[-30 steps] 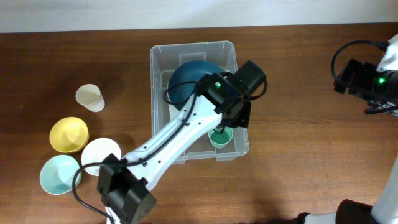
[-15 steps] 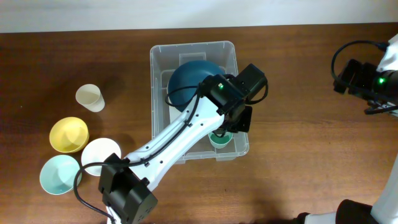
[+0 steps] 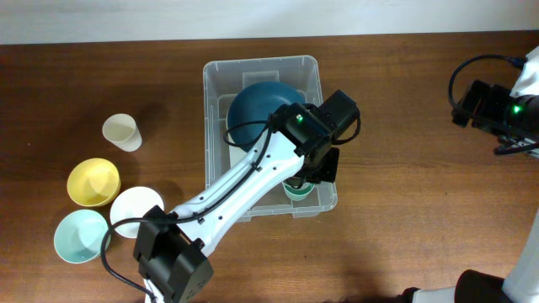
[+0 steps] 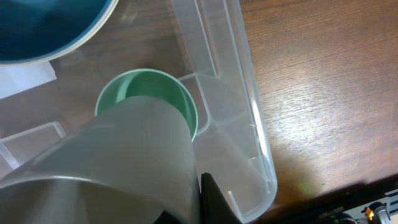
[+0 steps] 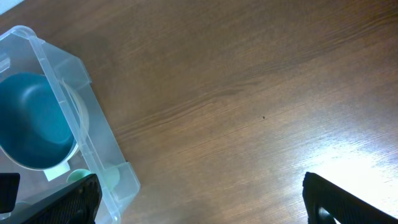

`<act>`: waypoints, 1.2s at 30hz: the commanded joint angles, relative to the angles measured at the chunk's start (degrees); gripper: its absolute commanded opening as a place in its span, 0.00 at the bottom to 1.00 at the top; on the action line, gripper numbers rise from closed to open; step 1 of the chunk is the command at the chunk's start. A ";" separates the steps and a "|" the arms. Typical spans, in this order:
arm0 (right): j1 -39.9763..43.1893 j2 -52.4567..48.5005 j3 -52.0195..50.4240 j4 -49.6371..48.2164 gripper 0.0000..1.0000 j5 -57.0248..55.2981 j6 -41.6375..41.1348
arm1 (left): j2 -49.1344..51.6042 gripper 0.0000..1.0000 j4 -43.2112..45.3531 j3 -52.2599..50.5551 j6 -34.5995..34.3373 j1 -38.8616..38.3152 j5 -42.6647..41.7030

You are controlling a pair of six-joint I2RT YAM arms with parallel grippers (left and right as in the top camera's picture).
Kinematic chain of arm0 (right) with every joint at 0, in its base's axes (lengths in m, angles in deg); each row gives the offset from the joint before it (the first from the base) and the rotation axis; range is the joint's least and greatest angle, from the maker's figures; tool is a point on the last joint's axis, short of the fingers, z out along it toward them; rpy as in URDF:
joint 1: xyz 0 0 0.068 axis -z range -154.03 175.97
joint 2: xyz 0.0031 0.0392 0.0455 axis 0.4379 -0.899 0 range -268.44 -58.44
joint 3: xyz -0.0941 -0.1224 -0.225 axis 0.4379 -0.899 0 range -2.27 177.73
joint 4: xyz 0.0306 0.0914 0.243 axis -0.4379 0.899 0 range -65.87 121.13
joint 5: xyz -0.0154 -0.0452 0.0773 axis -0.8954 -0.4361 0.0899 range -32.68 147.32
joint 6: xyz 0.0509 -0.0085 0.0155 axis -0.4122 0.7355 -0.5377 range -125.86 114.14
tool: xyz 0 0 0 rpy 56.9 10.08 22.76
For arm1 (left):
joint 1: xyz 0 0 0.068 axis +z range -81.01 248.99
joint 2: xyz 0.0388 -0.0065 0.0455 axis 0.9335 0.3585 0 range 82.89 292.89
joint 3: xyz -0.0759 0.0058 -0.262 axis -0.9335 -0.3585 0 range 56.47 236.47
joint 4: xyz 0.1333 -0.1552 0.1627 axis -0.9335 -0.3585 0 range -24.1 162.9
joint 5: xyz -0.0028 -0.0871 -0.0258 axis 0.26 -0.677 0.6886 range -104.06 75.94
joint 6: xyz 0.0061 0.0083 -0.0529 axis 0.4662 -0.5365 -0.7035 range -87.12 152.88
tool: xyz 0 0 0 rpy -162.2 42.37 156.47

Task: Pack container
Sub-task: 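Carry the grey cup into the container and lower it, then move the left gripper to the white cup and grasp it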

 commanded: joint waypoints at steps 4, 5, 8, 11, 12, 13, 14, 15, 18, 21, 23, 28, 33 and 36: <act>-0.22 -0.20 -0.28 0.04 0.98 0.70 0.59 | 1.01 0.40 -0.09 -0.44 0.04 -0.11 -0.59; -0.22 -0.20 -0.28 0.07 0.99 0.70 0.61 | 1.01 0.40 -0.09 -0.44 0.13 -0.11 -0.59; -0.22 -0.20 -0.28 0.07 0.99 0.70 0.59 | 0.92 0.40 -0.11 -0.31 1.18 0.50 -0.20; -0.22 -0.20 -0.28 0.07 0.99 0.70 0.59 | 0.22 0.41 -0.87 0.33 1.62 3.06 1.25; -0.22 -0.20 -0.28 0.07 0.99 0.70 0.59 | -0.22 0.41 -1.46 0.74 1.64 4.57 2.32; -0.22 -0.20 -0.28 0.07 0.99 0.70 0.59 | -0.85 0.41 -2.34 1.20 1.64 6.62 4.11; -0.22 -0.20 -0.28 0.07 0.99 0.70 0.59 | -1.64 0.45 -3.19 1.57 1.62 9.05 6.62; -0.22 -0.20 -0.28 0.07 0.99 0.72 0.59 | -2.36 0.48 -3.80 1.70 1.62 11.47 8.90; -0.22 -0.20 -0.28 0.13 0.99 0.70 0.59 | -4.52 0.69 -4.66 1.73 1.68 20.37 12.59; -0.22 -0.20 -0.28 0.22 0.99 0.72 0.59 | -4.90 0.75 -3.74 1.73 3.96 30.14 12.79; -0.22 -0.20 -0.28 0.20 0.99 0.72 0.59 | -4.35 0.74 -2.80 1.33 4.70 36.24 13.66; -0.22 -0.20 -0.28 0.22 0.99 0.74 0.57 | -1.09 0.74 -1.14 1.14 6.34 46.93 13.57; -0.22 -0.20 -0.28 0.20 0.99 0.74 0.57 | 4.35 0.74 1.97 1.14 11.87 51.08 13.66; -0.22 -0.20 -0.28 0.22 0.99 0.74 0.57 | 8.02 0.73 3.39 1.14 12.66 52.54 13.66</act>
